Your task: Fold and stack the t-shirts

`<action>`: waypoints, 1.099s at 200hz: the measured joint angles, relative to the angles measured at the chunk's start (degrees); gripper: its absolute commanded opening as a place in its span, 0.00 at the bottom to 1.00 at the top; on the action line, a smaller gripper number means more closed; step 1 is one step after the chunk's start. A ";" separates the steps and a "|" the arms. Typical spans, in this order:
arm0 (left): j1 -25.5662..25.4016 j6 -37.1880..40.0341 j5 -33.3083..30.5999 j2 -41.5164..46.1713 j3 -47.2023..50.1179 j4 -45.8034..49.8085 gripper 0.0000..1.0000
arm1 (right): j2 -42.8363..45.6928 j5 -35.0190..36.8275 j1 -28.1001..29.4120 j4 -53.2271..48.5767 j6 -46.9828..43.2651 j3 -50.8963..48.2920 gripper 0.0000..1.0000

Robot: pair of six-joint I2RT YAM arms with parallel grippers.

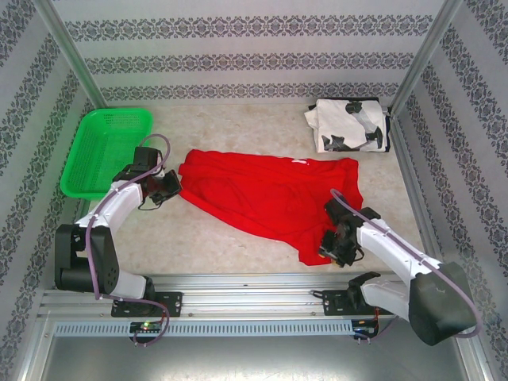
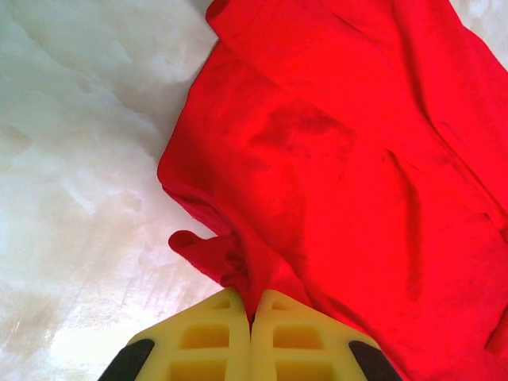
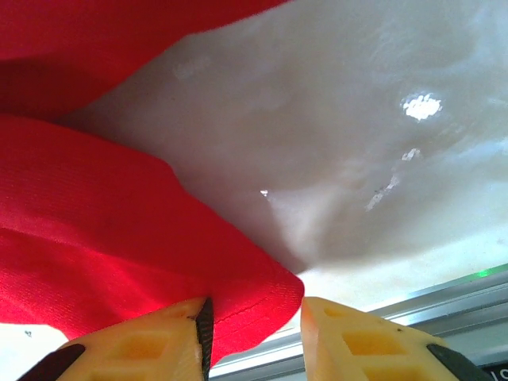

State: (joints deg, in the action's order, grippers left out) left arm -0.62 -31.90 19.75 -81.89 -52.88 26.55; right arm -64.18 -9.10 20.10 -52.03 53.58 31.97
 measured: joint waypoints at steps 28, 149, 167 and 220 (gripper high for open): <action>0.00 0.00 0.09 0.00 0.15 0.00 0.00 | -2.25 1.44 2.03 -0.02 1.79 1.36 0.40; 1.88 1.20 1.84 -3.26 -2.43 0.07 0.00 | 2.56 10.43 13.57 -0.68 24.57 -1.68 0.41; 1.88 1.73 2.62 -4.20 -4.28 0.02 0.00 | 4.96 11.67 14.19 -0.70 28.26 -4.55 0.41; 1.88 2.38 3.65 -6.84 -5.49 0.02 0.00 | 11.78 13.84 14.78 1.60 36.06 -9.60 0.40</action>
State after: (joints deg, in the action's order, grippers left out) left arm 1.26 -29.52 23.40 -88.73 -58.37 26.57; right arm -52.40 4.73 34.87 -50.43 89.65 22.37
